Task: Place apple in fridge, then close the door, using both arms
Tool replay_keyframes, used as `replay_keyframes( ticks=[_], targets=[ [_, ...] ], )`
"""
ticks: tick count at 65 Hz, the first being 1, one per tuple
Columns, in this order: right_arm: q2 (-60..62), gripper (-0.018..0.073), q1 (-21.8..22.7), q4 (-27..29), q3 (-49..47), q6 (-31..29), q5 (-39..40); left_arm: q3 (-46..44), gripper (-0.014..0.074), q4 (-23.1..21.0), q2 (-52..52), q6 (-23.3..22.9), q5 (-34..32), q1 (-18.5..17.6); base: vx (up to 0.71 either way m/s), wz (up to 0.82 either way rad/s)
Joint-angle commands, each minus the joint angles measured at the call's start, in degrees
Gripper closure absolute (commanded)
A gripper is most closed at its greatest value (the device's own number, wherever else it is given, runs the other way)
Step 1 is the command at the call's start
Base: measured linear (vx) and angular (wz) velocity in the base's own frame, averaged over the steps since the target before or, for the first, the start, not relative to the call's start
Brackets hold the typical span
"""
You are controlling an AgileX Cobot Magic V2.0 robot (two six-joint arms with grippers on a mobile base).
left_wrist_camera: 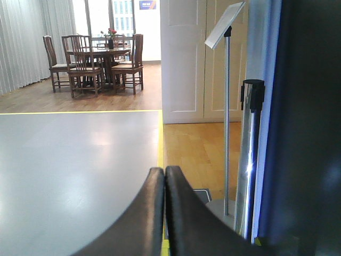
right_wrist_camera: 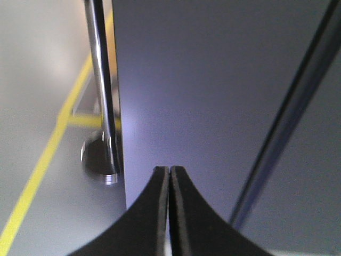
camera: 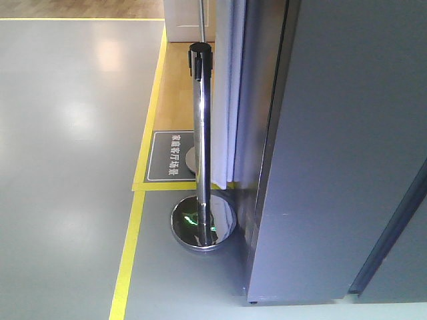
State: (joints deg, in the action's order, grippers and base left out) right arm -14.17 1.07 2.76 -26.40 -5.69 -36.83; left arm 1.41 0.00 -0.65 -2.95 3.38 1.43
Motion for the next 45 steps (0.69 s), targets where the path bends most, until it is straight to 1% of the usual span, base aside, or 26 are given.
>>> replay_keyframes(
  ticks=[1,8,14,22,24,27,32,37,45],
  targets=[
    [1.18,0.0561,0.04,0.86,7.46,0.42,18.62,1.61,0.0602,-0.37,-0.94,-0.73,-4.41,-0.05,0.0,0.0],
    [6.31,0.0561,0.04,0.86,16.24,0.42,27.84,1.61,0.0602,-0.37,-0.94,-0.73,-4.41,-0.05,0.0,0.0],
    [10.41,0.0561,0.04,0.86,21.56,1.11,31.32,1.61,0.0602,-0.37,-0.94,-0.73,-4.41,-0.05,0.0,0.0],
    [15.26,0.0561,0.04,0.16,27.62,4.64,33.63,1.61,0.0602,-0.37,-0.94,-0.73,-4.41,-0.05,0.0,0.0],
    [15.65,0.0561,0.09,-0.14,28.24,5.69,33.61,1.61,0.0602,-0.37,-0.94,-0.73,-4.41,-0.05,0.0,0.0],
    [15.57,0.0561,0.09,-0.79,27.96,7.5,31.32,1.61,0.0602,-0.37,-0.87,-0.73,-4.33,-0.05,0.0,0.0],
    [15.57,0.0561,-0.03,-3.4,28.04,9.23,31.07,1.61,0.0602,-0.37,-0.87,-0.73,-4.26,-0.05,0.0,0.0],
    [15.57,0.0561,-0.04,-4.85,28.04,9.36,31.58,1.61,0.0603,-0.37,-0.87,-0.73,-4.2,-0.05,0.0,0.0],
    [15.57,0.0561,-0.04,-4.89,28.04,9.17,34.17,1.61,0.0602,-0.37,-0.87,-0.73,-4.2,-0.05,0.0,0.0]
  ],
)
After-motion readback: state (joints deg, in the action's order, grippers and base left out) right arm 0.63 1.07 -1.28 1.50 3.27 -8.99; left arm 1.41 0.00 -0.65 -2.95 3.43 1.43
